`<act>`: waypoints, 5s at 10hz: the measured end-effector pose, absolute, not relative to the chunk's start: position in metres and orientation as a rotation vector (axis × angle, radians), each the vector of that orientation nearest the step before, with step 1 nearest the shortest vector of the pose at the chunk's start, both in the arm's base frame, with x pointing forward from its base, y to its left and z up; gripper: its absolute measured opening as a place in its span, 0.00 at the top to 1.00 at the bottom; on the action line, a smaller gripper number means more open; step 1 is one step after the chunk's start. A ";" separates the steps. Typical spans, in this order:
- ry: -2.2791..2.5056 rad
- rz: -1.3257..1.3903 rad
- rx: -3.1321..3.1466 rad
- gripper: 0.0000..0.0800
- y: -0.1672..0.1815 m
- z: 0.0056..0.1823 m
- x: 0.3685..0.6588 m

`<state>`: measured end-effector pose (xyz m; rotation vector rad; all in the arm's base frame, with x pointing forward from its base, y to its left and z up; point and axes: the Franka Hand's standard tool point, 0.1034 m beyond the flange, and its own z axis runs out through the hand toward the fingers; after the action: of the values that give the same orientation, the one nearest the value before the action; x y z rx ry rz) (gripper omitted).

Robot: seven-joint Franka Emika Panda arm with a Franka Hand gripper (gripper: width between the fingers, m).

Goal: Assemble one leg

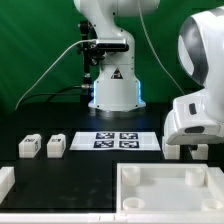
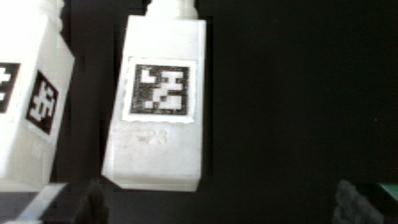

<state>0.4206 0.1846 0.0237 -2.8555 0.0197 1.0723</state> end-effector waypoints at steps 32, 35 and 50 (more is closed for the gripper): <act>-0.206 -1.035 -2.829 0.64 0.129 0.158 0.578; -0.206 -0.914 -2.881 0.64 0.119 0.135 0.568; -0.209 -0.943 -2.870 0.63 0.117 0.091 0.631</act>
Offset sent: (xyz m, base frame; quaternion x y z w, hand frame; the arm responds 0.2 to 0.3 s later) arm -0.0232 -0.0029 -0.0008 -0.0037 -0.0556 0.0526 0.9971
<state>0.6308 0.1165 0.0910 -2.8697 -0.2087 -0.9428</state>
